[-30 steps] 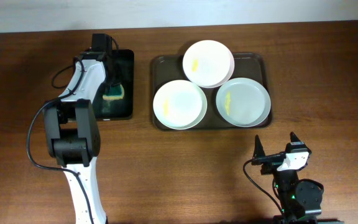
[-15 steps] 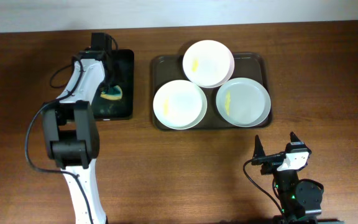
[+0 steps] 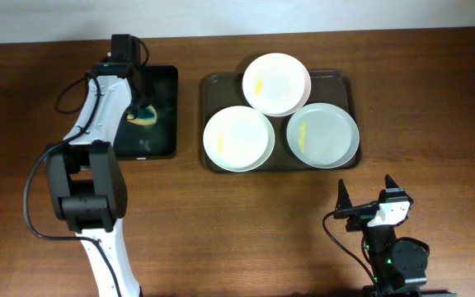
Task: Clean dirty plates on tray and stack at the side
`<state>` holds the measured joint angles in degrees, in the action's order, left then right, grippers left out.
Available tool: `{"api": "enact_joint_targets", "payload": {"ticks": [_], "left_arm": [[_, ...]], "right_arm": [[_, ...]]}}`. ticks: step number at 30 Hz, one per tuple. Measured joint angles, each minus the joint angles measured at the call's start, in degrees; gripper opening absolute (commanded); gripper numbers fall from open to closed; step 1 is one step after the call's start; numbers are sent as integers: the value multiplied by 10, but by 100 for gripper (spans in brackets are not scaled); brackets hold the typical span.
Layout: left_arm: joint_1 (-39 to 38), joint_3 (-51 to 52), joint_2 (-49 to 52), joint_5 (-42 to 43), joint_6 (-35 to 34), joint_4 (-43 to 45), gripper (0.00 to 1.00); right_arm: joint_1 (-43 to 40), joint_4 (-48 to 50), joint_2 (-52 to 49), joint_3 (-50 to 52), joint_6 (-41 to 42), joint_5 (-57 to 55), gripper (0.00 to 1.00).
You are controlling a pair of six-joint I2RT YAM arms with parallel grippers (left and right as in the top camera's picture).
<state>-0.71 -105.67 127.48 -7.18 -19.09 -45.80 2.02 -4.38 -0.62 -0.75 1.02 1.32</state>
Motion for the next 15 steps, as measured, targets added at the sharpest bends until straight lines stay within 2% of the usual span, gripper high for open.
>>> {"api": "enact_joint_targets", "payload": {"ticks": [6, 11, 15], "left_arm": [[24, -6, -47, 69, -29, -16, 0], [37, -10, -24, 100, -45, -10, 0], [56, -10, -6, 201, -55, -8, 0]], "right_arm": [[0, 0, 0, 0, 0, 0, 98], [0, 0, 0, 0, 0, 0, 98], [0, 0, 0, 0, 0, 0, 98]]}}
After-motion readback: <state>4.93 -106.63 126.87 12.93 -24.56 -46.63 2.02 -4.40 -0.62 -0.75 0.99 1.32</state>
